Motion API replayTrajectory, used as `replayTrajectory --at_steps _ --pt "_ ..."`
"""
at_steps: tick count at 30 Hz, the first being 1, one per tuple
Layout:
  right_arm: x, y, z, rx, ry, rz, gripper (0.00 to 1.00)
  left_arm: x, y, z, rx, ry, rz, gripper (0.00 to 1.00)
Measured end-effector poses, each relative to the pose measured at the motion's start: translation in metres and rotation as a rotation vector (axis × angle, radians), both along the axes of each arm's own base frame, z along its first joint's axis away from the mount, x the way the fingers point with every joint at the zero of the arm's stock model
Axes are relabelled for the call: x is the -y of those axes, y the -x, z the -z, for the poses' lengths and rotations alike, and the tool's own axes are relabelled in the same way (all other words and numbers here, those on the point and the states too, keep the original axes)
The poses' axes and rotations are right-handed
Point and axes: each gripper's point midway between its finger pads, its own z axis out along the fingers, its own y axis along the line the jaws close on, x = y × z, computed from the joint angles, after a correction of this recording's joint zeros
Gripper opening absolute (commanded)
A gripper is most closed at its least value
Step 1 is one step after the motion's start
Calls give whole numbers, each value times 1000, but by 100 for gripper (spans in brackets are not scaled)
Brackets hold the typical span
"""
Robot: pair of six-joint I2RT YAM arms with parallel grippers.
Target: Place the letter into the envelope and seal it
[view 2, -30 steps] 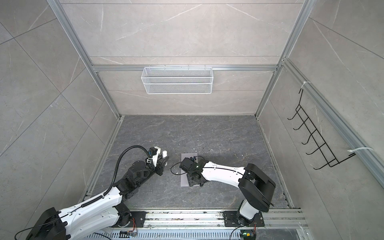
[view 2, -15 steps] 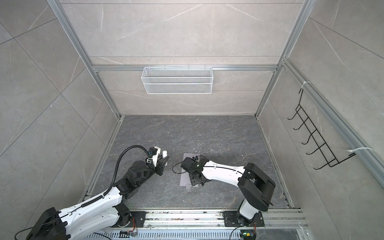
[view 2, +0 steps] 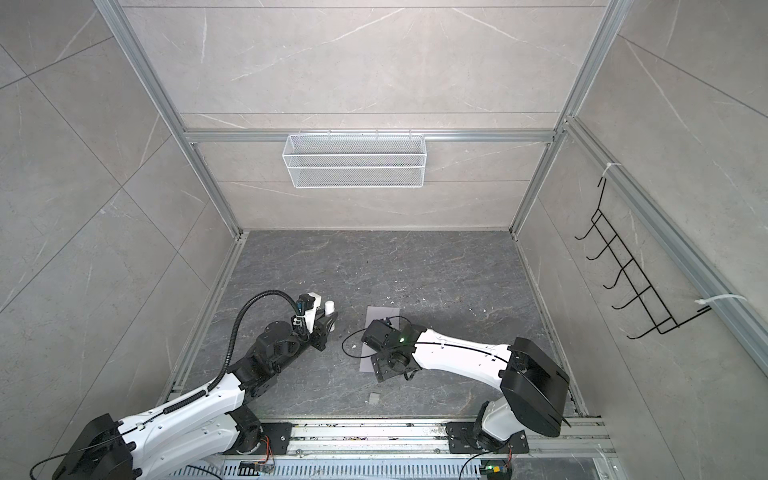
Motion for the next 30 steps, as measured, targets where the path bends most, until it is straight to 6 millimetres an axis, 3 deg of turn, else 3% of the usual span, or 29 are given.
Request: replayTrajectory --at_steps 4,9,13,24,30 --pt "-12 32 3 -34 12 -85 97 0 0 1 -3 1 -2 0" --pt "-22 61 6 -75 7 -139 94 -1 0 0 2 3 -9 0" --pt "-23 64 8 -90 5 -105 93 -4 1 1 1 9 -14 0" --pt "-28 71 30 -162 41 -28 71 -11 1 4 3 5 -41 0" --pt "-34 69 34 -172 46 26 63 -19 3 10 -13 -6 -72 0"
